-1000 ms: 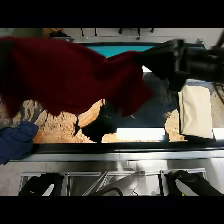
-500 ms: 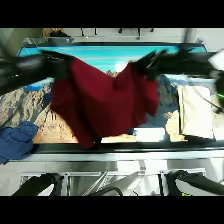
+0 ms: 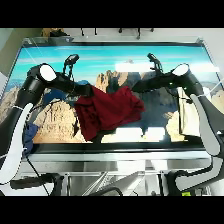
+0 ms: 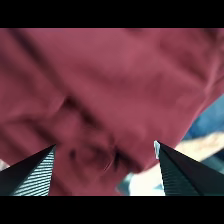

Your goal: Fold the shirts.

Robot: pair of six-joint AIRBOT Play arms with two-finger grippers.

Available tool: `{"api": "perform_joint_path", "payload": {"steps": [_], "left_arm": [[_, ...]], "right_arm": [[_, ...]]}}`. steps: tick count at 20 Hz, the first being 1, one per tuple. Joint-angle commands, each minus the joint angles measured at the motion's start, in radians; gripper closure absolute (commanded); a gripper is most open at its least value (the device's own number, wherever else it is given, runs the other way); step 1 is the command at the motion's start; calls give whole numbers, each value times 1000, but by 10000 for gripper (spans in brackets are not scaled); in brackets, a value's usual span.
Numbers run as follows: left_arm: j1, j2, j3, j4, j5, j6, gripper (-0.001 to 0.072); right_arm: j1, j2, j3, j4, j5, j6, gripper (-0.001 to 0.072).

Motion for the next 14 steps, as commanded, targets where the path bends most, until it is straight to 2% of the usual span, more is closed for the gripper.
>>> {"api": "perform_joint_path", "payload": {"steps": [1,4,8,9,10,12,14], "left_arm": [[75,35,-140,0,-89,3,22],[109,158,-417,-2,-33,5,22],[102,299,-761,-79,163,5,22],[90,322,-818,-120,235,5,22],[74,340,-865,-166,314,6,22],[26,347,-918,-237,434,6,22],[-38,325,-923,-245,510,6,21]], "right_arm": [[-72,4,-52,-15,153,72,325],[-9,45,-253,30,134,42,325],[171,69,-478,187,-39,-43,297],[224,64,-495,189,-111,-42,143],[272,55,-497,190,-177,-41,61],[363,37,-497,214,-322,-41,63],[416,15,-497,245,-425,-42,67]]}}
